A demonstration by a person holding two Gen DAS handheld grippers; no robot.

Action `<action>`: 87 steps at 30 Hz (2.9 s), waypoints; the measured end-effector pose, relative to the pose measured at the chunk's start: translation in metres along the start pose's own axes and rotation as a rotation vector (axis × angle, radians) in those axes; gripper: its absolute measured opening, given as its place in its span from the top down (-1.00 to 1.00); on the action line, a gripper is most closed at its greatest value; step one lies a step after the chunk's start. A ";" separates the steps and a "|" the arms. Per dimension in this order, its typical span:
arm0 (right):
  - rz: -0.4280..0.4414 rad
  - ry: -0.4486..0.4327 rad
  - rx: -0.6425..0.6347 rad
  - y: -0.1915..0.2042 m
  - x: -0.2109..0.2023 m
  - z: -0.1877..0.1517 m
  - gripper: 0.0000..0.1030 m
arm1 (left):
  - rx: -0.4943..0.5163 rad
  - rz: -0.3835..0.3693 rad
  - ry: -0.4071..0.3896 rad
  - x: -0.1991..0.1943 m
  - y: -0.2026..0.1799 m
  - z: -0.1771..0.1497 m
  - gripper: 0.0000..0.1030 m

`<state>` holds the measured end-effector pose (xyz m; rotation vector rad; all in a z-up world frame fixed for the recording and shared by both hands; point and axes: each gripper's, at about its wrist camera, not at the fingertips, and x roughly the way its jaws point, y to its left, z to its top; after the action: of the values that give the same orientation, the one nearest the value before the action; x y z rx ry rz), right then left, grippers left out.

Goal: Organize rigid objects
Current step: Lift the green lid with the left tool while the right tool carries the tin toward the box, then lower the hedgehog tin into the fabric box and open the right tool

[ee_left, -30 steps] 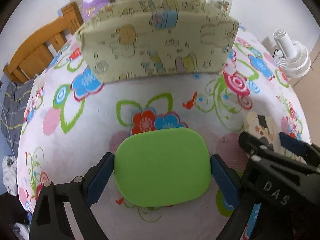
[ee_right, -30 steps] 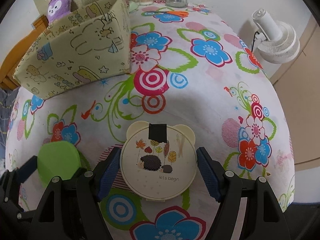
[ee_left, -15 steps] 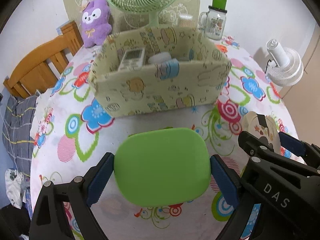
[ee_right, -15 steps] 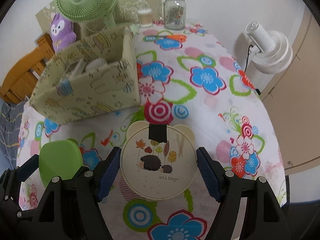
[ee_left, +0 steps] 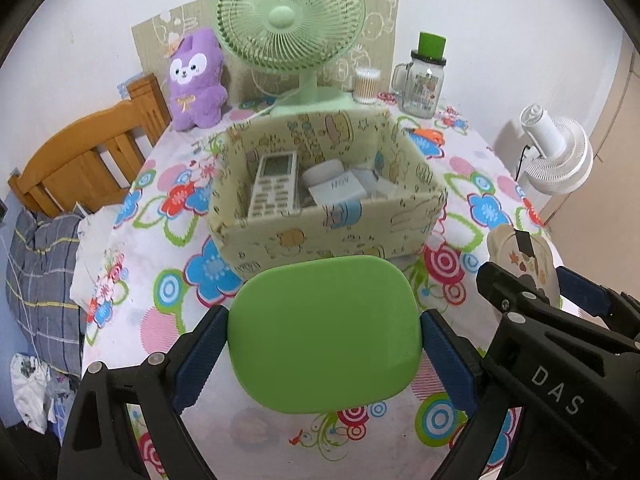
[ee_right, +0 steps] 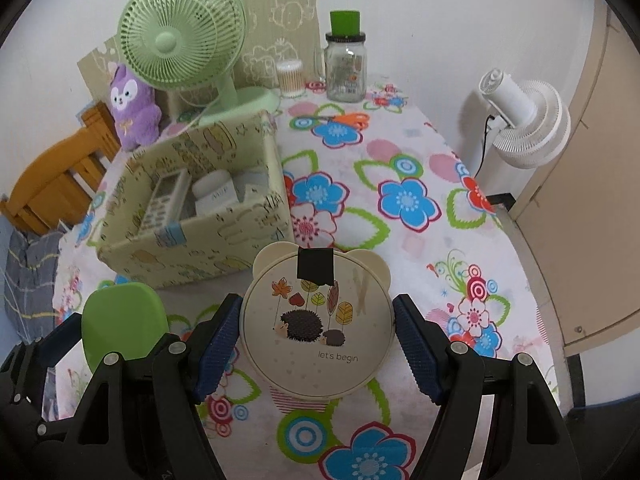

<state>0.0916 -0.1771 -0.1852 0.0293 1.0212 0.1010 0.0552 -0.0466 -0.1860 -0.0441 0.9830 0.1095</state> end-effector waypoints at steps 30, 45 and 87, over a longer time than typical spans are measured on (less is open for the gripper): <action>0.009 -0.164 0.024 0.012 -0.059 0.040 -0.51 | 0.004 -0.003 -0.154 -0.054 0.010 0.043 -0.86; 0.023 -0.165 0.012 0.022 -0.044 0.063 -0.51 | -0.002 0.011 -0.159 -0.042 0.018 0.064 -0.86; 0.102 0.018 -0.058 0.088 0.093 0.132 -0.51 | -0.059 0.033 -0.010 0.072 0.048 0.105 -0.86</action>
<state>0.2462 -0.0775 -0.1893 0.0278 1.0345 0.2242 0.1762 0.0154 -0.1870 -0.0813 0.9702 0.1685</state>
